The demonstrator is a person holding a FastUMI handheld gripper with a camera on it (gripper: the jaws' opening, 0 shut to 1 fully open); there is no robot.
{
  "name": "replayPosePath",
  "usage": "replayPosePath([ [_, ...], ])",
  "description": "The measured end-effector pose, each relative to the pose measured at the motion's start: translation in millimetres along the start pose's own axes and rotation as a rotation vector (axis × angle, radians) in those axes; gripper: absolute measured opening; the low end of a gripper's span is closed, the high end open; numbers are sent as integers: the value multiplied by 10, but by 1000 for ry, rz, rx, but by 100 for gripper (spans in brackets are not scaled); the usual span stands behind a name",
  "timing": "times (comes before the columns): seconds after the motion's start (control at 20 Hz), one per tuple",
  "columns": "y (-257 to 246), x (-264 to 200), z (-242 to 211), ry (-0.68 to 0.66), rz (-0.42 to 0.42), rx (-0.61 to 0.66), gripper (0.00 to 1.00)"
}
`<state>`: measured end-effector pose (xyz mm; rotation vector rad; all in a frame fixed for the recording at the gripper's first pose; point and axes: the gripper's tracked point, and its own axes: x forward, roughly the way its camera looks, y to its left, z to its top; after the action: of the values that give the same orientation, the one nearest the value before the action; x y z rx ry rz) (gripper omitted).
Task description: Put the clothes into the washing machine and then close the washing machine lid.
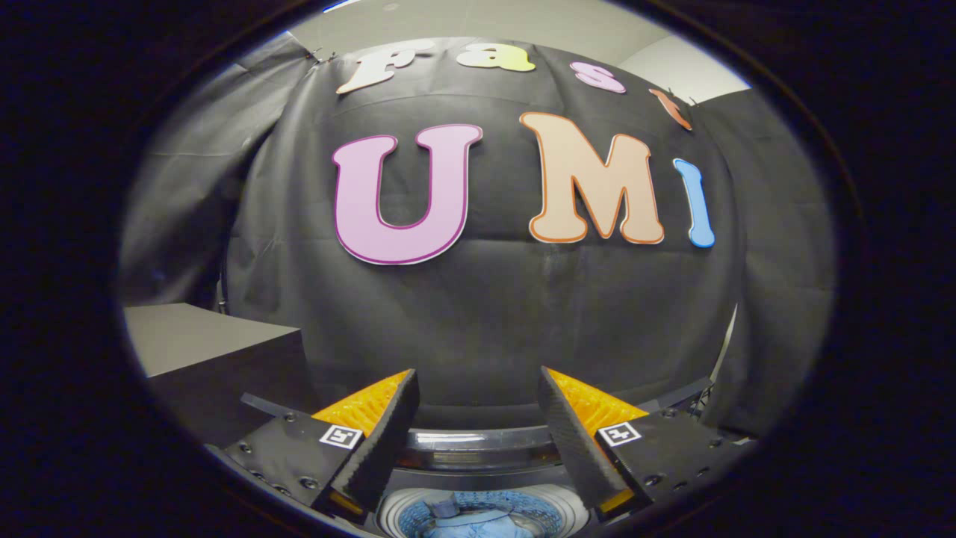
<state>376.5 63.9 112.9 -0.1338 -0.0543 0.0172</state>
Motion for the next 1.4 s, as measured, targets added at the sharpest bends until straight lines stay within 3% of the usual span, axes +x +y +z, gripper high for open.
replayPosePath([
  [1.05,-49,-315,-164,-19,-1,0,99],
  [1.2,-190,-391,-516,98,-53,-76,99],
  [1.4,-11,-484,-532,73,8,-128,100],
])
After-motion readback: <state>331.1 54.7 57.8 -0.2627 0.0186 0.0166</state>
